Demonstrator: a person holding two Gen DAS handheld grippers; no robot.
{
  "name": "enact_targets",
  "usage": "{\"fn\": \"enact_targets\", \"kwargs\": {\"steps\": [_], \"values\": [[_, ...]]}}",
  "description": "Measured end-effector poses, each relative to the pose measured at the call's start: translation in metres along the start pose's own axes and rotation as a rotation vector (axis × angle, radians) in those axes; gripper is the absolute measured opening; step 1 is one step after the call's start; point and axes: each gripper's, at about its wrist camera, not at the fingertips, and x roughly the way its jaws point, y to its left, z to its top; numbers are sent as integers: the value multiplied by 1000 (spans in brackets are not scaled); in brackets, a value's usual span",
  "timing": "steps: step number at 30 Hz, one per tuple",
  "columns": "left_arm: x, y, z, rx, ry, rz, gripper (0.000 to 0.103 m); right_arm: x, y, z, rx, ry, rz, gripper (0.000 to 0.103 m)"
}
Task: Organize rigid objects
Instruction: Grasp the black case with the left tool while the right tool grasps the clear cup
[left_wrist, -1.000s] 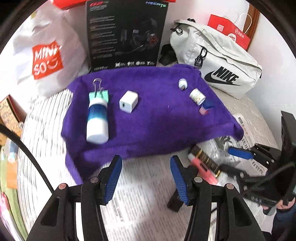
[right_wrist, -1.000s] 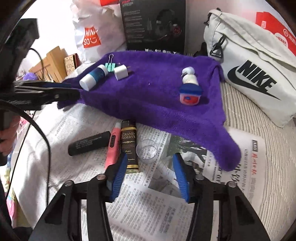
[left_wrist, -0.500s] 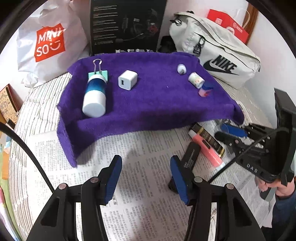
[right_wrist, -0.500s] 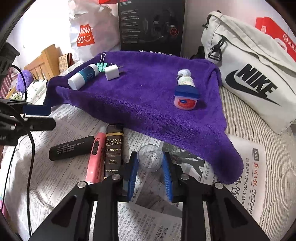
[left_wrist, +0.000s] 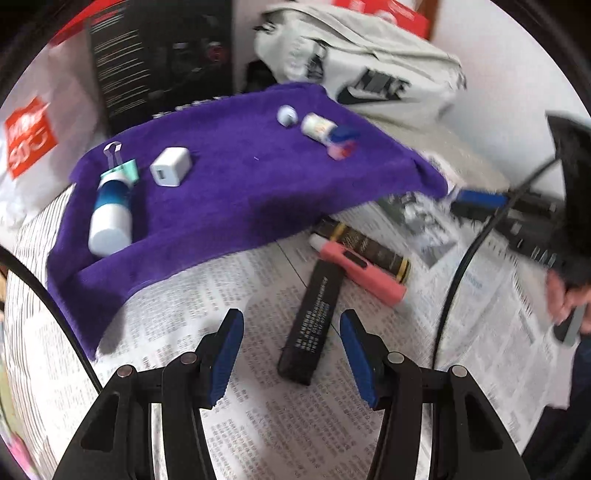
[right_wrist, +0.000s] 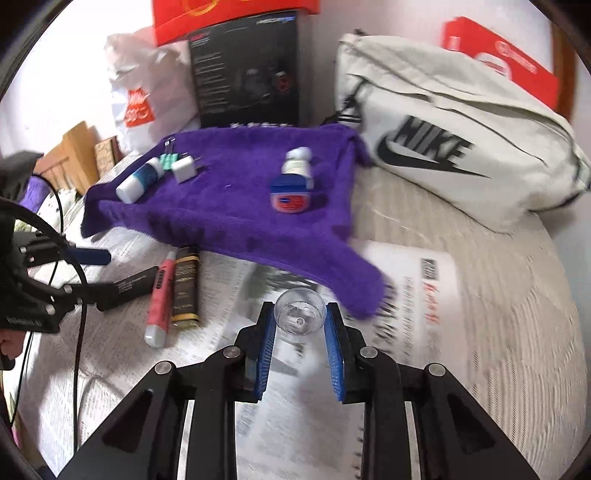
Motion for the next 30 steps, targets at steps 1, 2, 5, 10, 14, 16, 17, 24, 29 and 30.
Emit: {"fn": "enact_targets", "kwargs": {"steps": [1,2,5,10,14,16,17,24,29,30], "values": [[4,-3,0,20,14,4,52,-3,-4,-2,12,-2,-6,27],[9,-5,0,37,25,6,52,-5,-8,-4,23,-4,-11,27],[11,-11,2,77,13,11,39,-10,-16,-9,50,-4,-22,27],[9,-10,2,77,25,-6,25,-14,-19,-16,62,-7,-29,27],[10,-12,2,82,36,3,26,-15,-18,-18,62,-5,-20,27],[10,-12,2,81,35,6,28,-13,-17,-19,60,-2,-14,27],[11,-13,4,82,35,8,28,-13,-16,-19,59,-1,-11,27],[12,-13,6,59,37,6,24,-11,-11,-17,47,12,4,27],[4,-6,2,3,18,-14,23,-12,-3,-9,14,7,11,27],[2,-5,1,-2,12,-18,23,-12,-1,-6,7,5,13,27]]}}
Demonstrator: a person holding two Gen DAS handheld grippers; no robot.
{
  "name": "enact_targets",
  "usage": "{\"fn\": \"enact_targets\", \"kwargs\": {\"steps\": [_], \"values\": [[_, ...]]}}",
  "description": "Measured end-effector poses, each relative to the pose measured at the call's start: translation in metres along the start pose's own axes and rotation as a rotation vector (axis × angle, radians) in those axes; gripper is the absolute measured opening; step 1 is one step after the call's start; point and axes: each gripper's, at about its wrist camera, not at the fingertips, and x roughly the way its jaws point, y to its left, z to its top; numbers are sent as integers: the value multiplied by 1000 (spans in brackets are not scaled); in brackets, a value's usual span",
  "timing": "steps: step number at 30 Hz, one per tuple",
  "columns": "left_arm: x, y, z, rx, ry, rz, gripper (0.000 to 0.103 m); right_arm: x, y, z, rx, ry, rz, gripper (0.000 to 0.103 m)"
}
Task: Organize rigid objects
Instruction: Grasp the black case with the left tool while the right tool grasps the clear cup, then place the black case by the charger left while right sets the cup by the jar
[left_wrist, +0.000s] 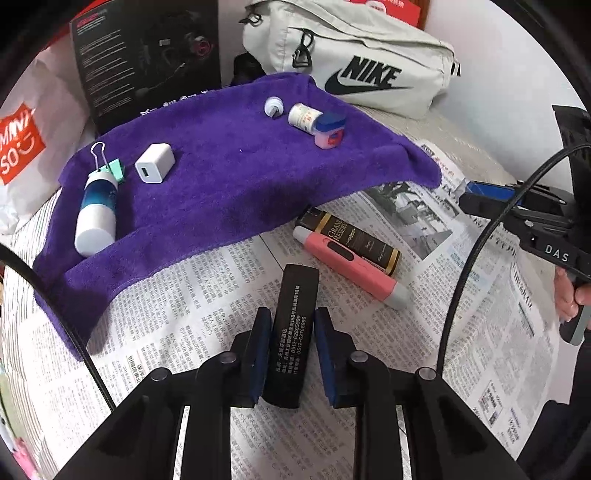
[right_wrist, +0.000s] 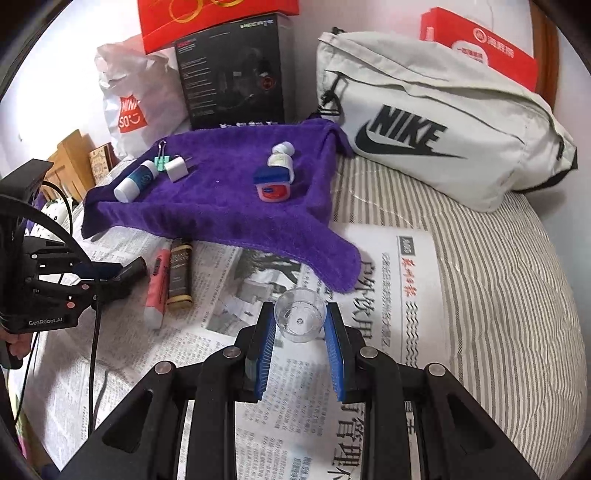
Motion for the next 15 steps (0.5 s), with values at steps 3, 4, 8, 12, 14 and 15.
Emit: {"fn": "enact_targets", "kwargs": {"steps": [3,4,8,12,14,15], "values": [[-8,6,0,-21,-20,-3,22,-1,5,9,-23,-4,12,27],[-10,8,1,-29,-27,1,22,-1,5,12,-26,-3,20,27],[-19,19,4,-63,-46,0,22,-2,9,26,-38,-12,60,27],[-28,27,9,-85,-65,16,21,0,13,39,-58,-21,75,27],[-31,29,13,-95,-71,13,17,2,14,46,-62,-21,83,27],[-31,30,16,-99,-72,12,13,3,14,49,-63,-22,87,27]]}}
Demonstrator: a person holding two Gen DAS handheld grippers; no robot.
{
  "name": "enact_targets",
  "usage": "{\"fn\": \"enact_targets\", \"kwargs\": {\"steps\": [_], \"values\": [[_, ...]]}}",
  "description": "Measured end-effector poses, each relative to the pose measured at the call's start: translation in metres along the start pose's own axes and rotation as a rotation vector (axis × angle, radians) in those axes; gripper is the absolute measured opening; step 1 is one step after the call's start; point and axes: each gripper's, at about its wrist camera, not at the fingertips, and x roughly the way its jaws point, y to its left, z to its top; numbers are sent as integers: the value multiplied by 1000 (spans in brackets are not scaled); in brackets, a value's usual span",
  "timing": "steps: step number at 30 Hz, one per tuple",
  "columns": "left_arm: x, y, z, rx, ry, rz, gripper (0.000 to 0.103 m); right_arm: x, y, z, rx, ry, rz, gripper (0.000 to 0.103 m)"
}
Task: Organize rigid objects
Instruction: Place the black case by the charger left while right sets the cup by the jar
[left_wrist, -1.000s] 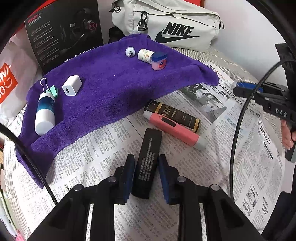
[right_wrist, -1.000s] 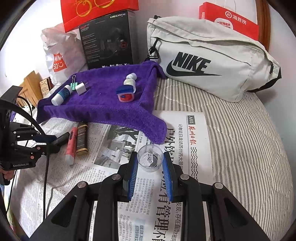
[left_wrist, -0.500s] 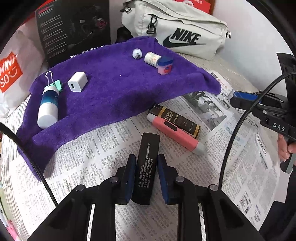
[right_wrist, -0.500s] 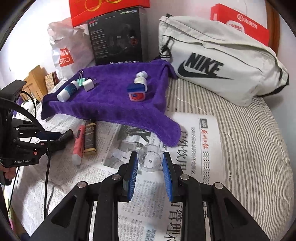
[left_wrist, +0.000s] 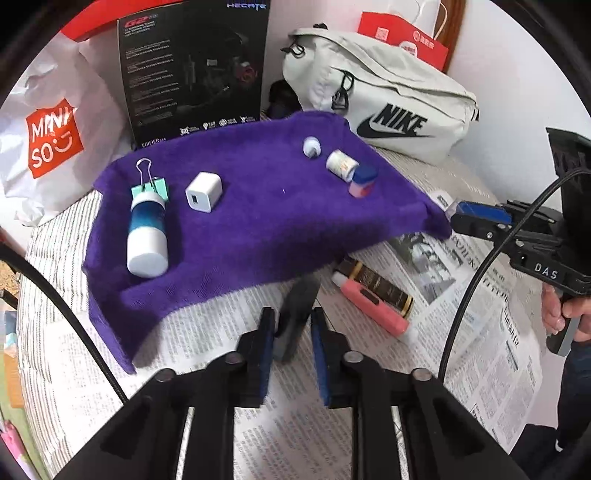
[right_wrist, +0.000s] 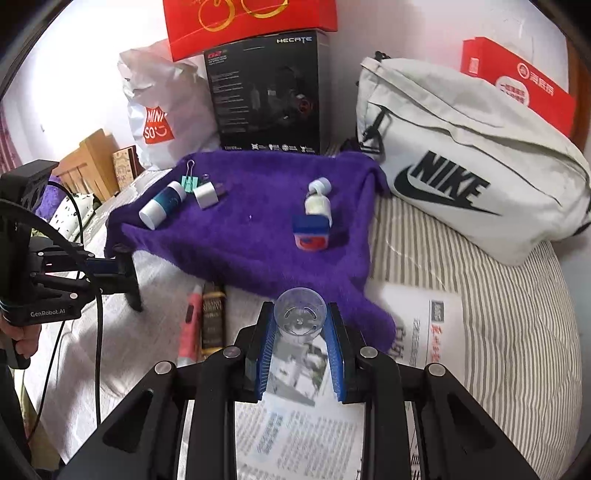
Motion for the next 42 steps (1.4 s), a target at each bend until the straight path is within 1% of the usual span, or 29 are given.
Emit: {"fn": "enact_targets", "kwargs": {"steps": [4,5,7,9,15,16,18,25,29,31,33,35,42], "values": [[-3,4,11,-12,-14,-14,12,5,-2,11,11,0,21,27],[-2,4,14,-26,-4,-9,12,7,-3,14,11,1,22,27],[6,4,16,-18,18,15,13,10,-2,17,8,4,27,27],[10,7,16,-35,24,-3,13,14,-3,18,9,11,27,27],[23,7,9,-47,53,-8,14,20,-3,16,15,24,32,27],[25,8,9,-54,51,-11,13,20,-4,16,16,24,32,27],[23,10,9,-70,46,-41,12,19,-4,15,17,25,34,27],[2,12,23,-69,-4,-26,12,19,-9,19,19,23,26,27],[-7,18,38,-65,-24,-9,12,24,-14,29,35,17,26,27],[-10,20,44,-67,-25,-15,12,28,-16,35,34,13,23,27],[-12,24,52,-71,-34,-5,12,37,-17,40,30,26,17,27],[-11,29,58,-78,-38,-4,12,50,-16,44,23,60,10,27],[-2,42,73,-93,-33,-7,12,86,-14,48,7,135,0,27]]}}
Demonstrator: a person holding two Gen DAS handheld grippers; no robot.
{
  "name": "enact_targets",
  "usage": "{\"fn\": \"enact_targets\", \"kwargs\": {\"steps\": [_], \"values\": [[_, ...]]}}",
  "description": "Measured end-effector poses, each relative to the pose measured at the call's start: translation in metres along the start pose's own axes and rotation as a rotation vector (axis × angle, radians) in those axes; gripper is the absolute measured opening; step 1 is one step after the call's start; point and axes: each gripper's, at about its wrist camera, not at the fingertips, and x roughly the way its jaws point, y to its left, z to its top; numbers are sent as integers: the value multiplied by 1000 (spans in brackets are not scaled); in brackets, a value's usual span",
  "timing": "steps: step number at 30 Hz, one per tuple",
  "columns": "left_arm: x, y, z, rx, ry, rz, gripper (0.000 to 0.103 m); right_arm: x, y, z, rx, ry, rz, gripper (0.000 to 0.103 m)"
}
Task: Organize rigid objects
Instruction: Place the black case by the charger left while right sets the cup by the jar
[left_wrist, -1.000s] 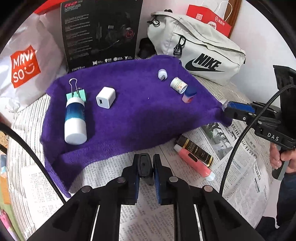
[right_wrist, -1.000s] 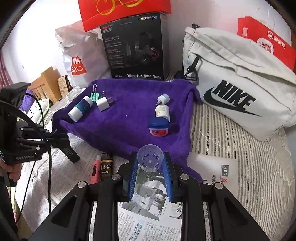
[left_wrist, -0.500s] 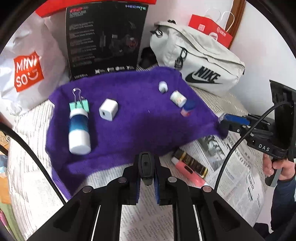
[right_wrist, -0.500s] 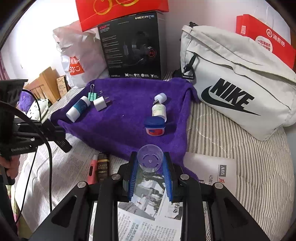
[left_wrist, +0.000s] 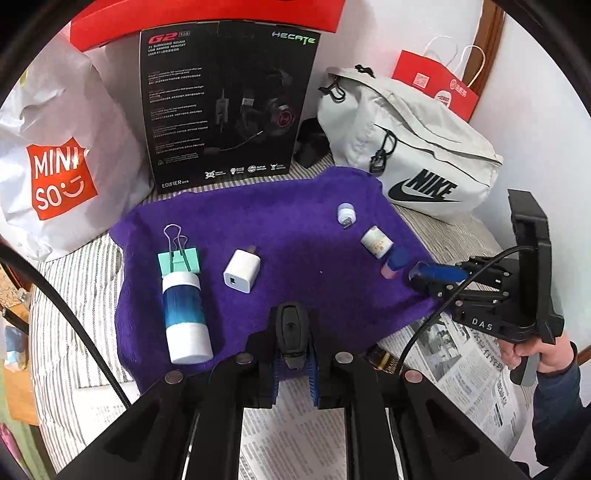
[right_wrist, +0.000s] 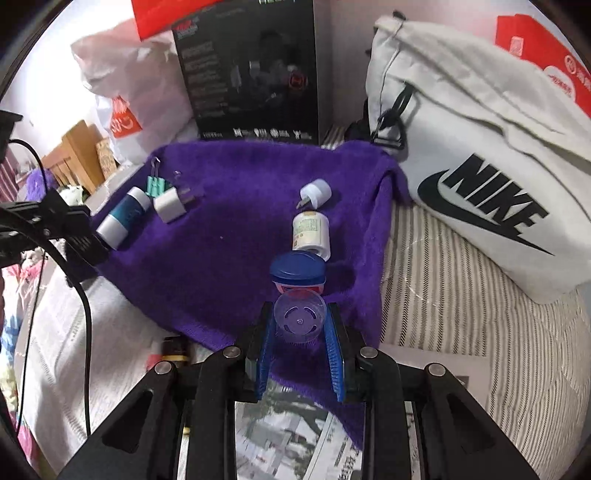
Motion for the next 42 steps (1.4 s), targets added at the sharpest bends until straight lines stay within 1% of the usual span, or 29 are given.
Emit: {"fn": "enact_targets", "kwargs": {"steps": [5,11,15,20,23,26,27,28,30,34,36,40,42], "values": [[10,8,3,-12,18,-8,12,15,5,3,-20,33,-14,27],[23,13,2,-13,43,-4,12,19,9,7,-51,51,-30,27],[29,18,1,-20,61,4,12,20,10,8,-65,67,-21,27],[41,18,1,0,98,28,12,19,8,8,-62,56,-9,29],[49,15,2,16,114,41,12,14,4,6,-48,52,14,29],[53,13,8,27,115,42,12,5,3,4,-44,40,26,33],[54,12,10,30,116,43,12,2,4,3,-44,33,23,39],[57,11,12,35,118,41,12,-1,4,2,-45,23,19,47],[62,7,16,50,122,38,13,-7,4,0,-38,1,29,51],[74,4,23,59,136,49,13,-15,0,-2,-5,-15,39,52],[83,4,24,60,157,45,13,-18,0,-2,6,-21,41,52],[99,-3,25,81,190,41,13,-25,-3,-4,17,-36,31,53],[101,-5,25,82,194,50,13,-26,-4,-4,25,-35,31,53]]}}
